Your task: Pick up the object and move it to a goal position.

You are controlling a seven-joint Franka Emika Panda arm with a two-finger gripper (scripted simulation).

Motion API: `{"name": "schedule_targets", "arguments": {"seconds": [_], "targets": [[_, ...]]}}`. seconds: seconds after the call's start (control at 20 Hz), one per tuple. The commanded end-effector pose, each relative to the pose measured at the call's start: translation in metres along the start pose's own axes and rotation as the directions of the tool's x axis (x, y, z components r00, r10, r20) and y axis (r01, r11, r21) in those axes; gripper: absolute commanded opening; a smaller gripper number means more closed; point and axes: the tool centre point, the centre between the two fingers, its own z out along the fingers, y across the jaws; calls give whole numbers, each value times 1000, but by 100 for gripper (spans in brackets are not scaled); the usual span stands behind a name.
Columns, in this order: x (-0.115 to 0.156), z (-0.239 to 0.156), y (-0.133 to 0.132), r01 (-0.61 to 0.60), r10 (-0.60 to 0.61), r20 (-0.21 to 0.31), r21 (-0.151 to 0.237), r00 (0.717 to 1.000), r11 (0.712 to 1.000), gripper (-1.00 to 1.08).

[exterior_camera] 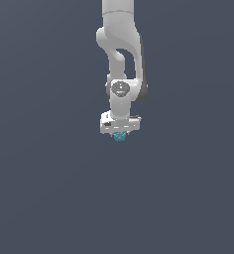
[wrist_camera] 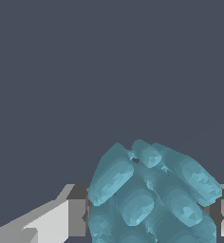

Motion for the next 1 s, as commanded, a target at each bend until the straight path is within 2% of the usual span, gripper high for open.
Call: {"name": "schedule_targets", "arguments": {"seconds": [0.0, 0.45, 0.95], "targets": [[2, -3, -1, 0, 0, -1, 0, 1000, 1000, -100], [22, -38, -10, 0, 0, -1, 0, 1000, 1000, -100], [68, -116, -30, 1, -1, -1, 0, 1000, 1000, -100]]}}
